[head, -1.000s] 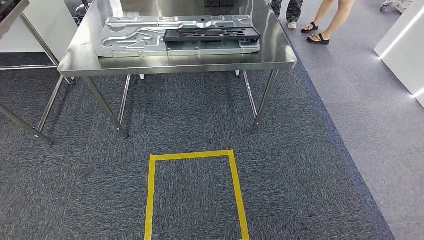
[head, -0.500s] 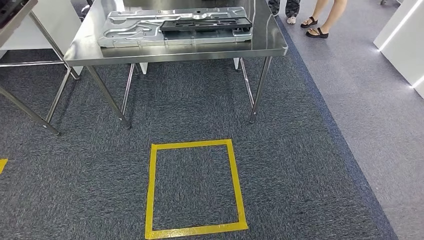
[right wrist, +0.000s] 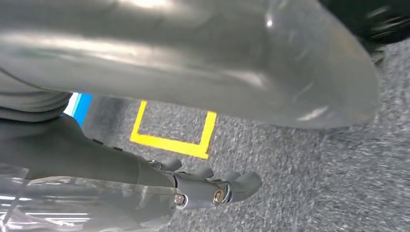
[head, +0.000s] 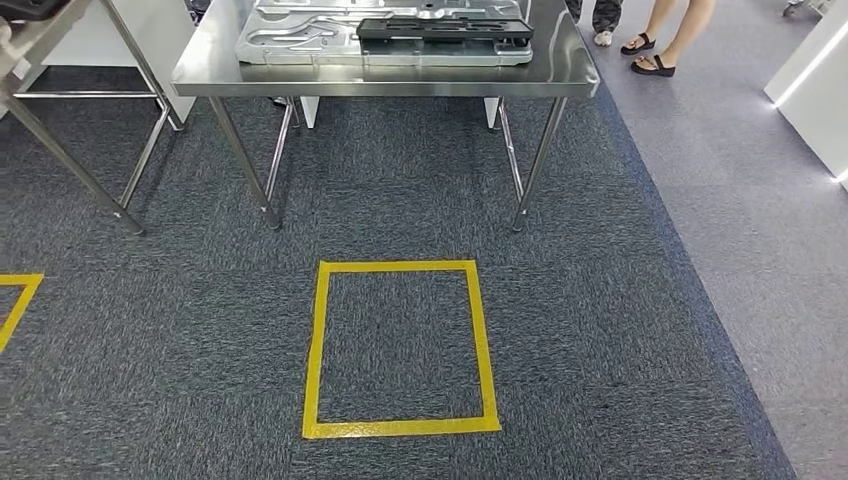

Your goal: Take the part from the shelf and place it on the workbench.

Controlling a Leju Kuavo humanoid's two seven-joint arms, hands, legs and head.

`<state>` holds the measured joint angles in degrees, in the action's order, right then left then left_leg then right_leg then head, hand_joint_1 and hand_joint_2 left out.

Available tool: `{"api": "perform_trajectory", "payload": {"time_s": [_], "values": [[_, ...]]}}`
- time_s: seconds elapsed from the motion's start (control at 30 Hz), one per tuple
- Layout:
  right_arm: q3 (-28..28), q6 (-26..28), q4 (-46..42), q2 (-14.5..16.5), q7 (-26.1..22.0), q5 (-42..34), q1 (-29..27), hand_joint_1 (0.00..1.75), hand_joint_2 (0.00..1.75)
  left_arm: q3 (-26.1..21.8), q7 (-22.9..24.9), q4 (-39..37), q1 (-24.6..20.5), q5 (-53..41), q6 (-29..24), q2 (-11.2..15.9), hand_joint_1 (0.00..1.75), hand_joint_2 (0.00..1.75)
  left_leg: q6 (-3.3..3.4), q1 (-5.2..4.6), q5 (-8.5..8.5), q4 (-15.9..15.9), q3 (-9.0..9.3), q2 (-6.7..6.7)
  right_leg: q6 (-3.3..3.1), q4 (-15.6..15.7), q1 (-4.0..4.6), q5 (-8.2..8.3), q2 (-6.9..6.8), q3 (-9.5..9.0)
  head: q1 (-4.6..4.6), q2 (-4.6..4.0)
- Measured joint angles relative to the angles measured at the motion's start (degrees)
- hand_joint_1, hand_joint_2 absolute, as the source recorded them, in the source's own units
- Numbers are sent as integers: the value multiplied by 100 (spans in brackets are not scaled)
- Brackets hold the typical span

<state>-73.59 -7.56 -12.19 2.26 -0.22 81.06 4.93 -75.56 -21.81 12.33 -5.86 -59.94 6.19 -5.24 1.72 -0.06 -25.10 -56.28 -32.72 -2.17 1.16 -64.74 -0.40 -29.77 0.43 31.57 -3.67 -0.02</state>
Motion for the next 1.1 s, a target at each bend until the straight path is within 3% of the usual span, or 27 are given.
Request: {"api": "perform_trajectory", "payload": {"time_s": [0.07,0.1,0.17,0.2,0.27,0.33,0.37,0.4,0.43,0.47,0.5,0.57,0.63,0.7,0.73,0.77,0.83,0.87,0.9,0.97,1.0,1.03,1.1], "values": [[0,28,-1,-2,4,-33,17,0,0,0,1,0,6,-2,0,-1,0,0,-48,-9,69,-59,-100,-30,-48,725,20,-19,55,-452,0,0],[0,49,0,-2,7,-49,26,0,0,0,2,0,9,-4,0,0,0,0,-80,-9,107,-68,-128,-39,-69,886,36,-65,71,-531,0,0],[0,81,2,3,7,-61,33,0,0,0,5,0,14,-8,0,6,0,0,-143,1,158,-77,-161,-52,-134,925,33,-9,41,-497,-1,0],[0,91,3,5,7,-62,36,0,0,1,8,0,15,-10,0,9,0,0,-171,1,96,-128,-198,-32,-182,937,23,31,16,-463,-1,0],[0,100,4,6,8,-63,33,0,0,3,13,0,8,-20,0,16,0,0,-216,17,-324,-552,-356,54,-278,948,7,135,-52,-358,-1,0],[0,101,3,3,9,-62,22,0,0,5,15,0,-4,-32,1,15,0,0,-258,46,-844,-1312,-562,130,-312,915,31,231,-107,-215,-2,0],[0,99,3,3,10,-61,18,0,0,5,15,0,-9,-34,2,15,0,0,-275,59,-964,-1635,-612,145,-312,889,41,279,-134,-129,-2,0],[0,97,2,3,10,-60,17,0,0,6,15,0,-11,-37,2,15,0,0,-286,67,-953,-1799,-586,155,-308,860,49,327,-156,-40,-2,0],[1,95,3,3,10,-59,20,0,0,7,15,0,-13,-38,2,15,0,0,-290,73,-834,-1767,-460,164,-299,823,54,373,-172,57,-2,0],[1,94,2,3,10,-58,25,0,0,7,14,0,-16,-38,2,16,0,0,-282,76,-665,-1516,-233,172,-288,785,56,415,-182,145,-2,0],[2,94,3,4,10,-57,33,0,0,7,13,0,-23,-38,2,17,0,0,-264,75,-542,-1120,71,181,-271,749,56,453,-189,218,-3,0],[3,94,3,5,11,-55,39,0,0,7,10,0,-47,-38,1,19,0,0,-223,52,-527,-280,637,193,-219,693,67,530,-202,317,-2,0],[4,104,4,8,11,-54,34,0,0,8,6,0,-61,-43,-9,21,0,0,-180,11,-591,88,816,192,-152,688,58,630,-221,361,-2,0],[4,119,3,10,11,-54,26,0,0,9,6,-2,-42,-49,-28,16,0,0,-114,7,-494,120,733,204,-80,691,37,684,-204,400,-2,0],[4,126,3,11,12,-54,21,0,0,9,8,-4,-33,-49,-38,13,0,0,-75,17,-424,133,676,216,-47,621,29,570,-172,440,-2,0],[4,132,3,14,12,-55,15,0,0,9,9,-6,-28,-49,-46,10,0,0,-38,28,-344,148,598,229,-18,446,22,337,-140,502,-1,0],[4,143,5,23,16,-60,9,0,0,9,8,-8,-32,-48,-62,9,0,0,8,26,-208,146,401,231,14,-214,0,-282,-98,668,-1,0],[4,147,5,30,21,-66,7,0,0,9,8,-7,-31,-48,-67,10,0,0,14,20,-141,140,300,228,22,-581,-8,-451,-95,734,-1,0],[4,151,6,34,31,-74,7,0,0,9,8,-7,-31,-48,-71,11,0,0,9,15,-76,132,198,225,28,-863,-14,-436,-92,757,-1,0],[4,162,6,38,63,-89,8,0,0,9,13,-8,-31,-49,-80,12,0,0,-21,15,56,97,-2,226,25,-928,-23,-24,-86,574,-1,0],[4,168,6,38,87,-95,9,0,0,9,21,-8,-31,-49,-90,12,0,0,-41,17,113,67,-94,226,16,-671,-28,162,-78,331,-1,0],[4,173,5,37,110,-98,12,0,0,9,33,-8,-31,-50,-103,12,0,0,-63,14,157,30,-171,223,-2,-248,-26,192,-65,0,-1,0],[4,181,5,37,146,-106,23,0,0,9,66,-9,-33,-51,-134,10,0,0,-123,3,229,-40,-256,216,-61,642,-8,-68,-43,-603,-1,0]]}}
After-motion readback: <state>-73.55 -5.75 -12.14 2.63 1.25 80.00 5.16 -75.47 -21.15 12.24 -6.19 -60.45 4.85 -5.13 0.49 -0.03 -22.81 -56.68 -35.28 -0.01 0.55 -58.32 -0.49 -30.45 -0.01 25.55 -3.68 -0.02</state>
